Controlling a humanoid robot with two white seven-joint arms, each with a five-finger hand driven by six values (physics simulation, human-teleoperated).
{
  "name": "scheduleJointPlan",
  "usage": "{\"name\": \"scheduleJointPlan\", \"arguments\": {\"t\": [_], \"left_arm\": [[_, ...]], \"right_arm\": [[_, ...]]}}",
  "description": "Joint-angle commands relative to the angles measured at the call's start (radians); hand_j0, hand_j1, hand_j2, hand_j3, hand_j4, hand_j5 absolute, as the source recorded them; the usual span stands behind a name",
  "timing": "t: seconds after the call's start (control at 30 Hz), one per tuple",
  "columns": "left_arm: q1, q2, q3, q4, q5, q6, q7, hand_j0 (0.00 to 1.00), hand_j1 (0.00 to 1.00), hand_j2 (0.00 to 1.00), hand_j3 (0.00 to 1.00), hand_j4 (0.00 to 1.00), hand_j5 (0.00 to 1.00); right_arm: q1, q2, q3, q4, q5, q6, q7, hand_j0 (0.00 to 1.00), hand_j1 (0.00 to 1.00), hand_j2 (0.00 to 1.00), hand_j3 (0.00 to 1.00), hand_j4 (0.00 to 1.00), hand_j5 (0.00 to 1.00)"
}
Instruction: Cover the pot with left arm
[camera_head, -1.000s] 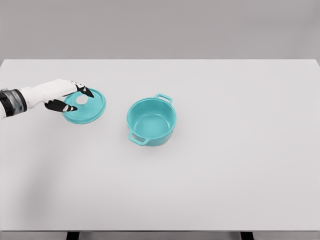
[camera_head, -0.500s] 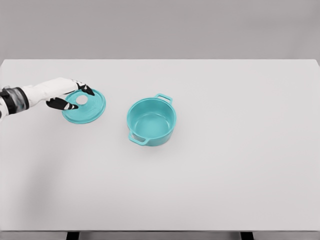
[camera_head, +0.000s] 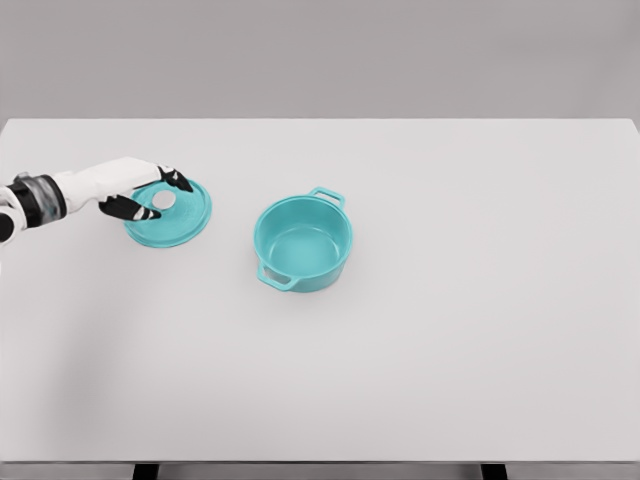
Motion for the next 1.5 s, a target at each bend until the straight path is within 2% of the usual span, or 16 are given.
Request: {"name": "scheduleJointPlan", "arguments": {"t": [0.0,0.2,0.33,0.67,1.07,1.47], "left_arm": [[0.000,-0.010,0.001,0.013,0.002,0.003,0.001,0.71,0.71,0.71,0.71,0.71,0.71],[0.000,-0.012,0.001,0.034,0.002,0.003,0.001,0.70,0.70,0.70,0.70,0.70,0.70],[-0.003,-0.012,0.001,0.047,0.002,0.003,0.001,0.65,0.65,0.65,0.65,0.65,0.65],[-0.002,-0.012,0.001,0.039,0.005,0.003,0.001,0.55,0.55,0.55,0.55,0.55,0.55],[-0.003,-0.009,0.001,0.030,0.016,0.003,0.002,0.51,0.51,0.51,0.51,0.51,0.51],[0.005,0.034,-0.001,-0.121,0.016,0.003,0.005,0.51,0.51,0.51,0.51,0.51,0.51]], "right_arm": [[0.000,0.000,0.000,0.000,0.000,0.000,0.000,1.00,1.00,1.00,1.00,1.00,1.00],[0.000,0.000,0.000,0.000,0.000,0.000,0.000,1.00,1.00,1.00,1.00,1.00,1.00],[0.000,0.000,0.000,0.000,-0.001,0.000,0.000,1.00,1.00,1.00,1.00,1.00,1.00],[0.000,0.000,0.000,0.000,0.000,0.000,0.000,1.00,1.00,1.00,1.00,1.00,1.00],[0.000,0.000,0.000,0.000,-0.001,0.000,0.000,1.00,1.00,1.00,1.00,1.00,1.00],[0.000,0.000,0.000,0.000,0.000,0.000,0.000,1.00,1.00,1.00,1.00,1.00,1.00]]}}
